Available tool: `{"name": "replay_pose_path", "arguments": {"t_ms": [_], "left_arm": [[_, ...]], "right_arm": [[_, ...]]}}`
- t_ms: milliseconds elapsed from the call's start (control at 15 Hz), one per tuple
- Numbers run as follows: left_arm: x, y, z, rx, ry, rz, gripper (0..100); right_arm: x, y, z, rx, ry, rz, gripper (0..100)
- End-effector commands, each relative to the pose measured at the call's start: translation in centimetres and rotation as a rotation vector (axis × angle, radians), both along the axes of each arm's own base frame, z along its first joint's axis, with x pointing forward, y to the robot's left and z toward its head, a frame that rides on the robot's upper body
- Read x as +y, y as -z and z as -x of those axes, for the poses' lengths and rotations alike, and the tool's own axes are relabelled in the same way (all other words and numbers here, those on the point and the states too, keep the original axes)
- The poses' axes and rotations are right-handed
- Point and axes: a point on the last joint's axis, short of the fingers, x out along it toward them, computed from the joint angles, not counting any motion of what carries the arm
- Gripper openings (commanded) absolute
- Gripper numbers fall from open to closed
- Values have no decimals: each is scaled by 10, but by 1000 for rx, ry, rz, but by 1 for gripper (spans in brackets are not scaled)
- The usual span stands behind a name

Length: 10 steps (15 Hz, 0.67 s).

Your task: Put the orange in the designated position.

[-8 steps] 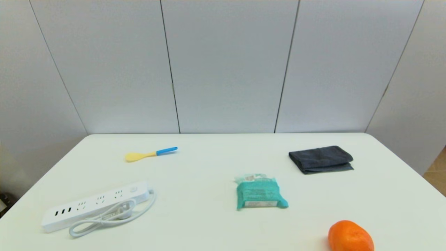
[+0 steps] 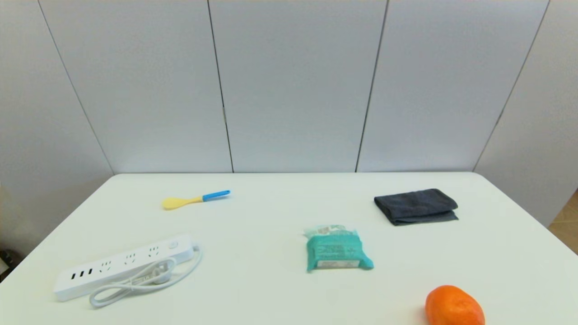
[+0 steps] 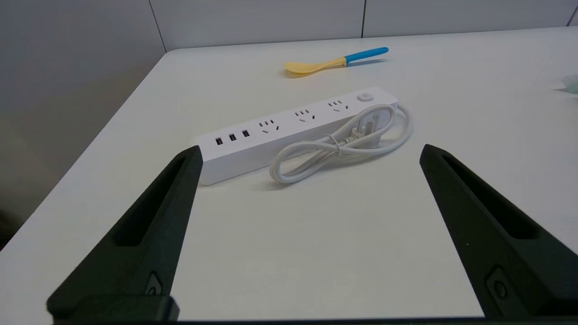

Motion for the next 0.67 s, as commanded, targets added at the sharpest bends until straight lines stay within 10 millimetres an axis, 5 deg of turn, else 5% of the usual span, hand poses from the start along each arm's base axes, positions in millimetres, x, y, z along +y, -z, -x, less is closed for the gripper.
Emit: {"name": "replay_pose_path", "arguments": {"t_ms": [67,667], "left_arm": [[0,0,0,2,0,-1,100],[0,0,0,0,-6,51,100]], "right_arm": [[0,0,0,1,0,-2,100],[0,0,0,1,0,0,100]]}}
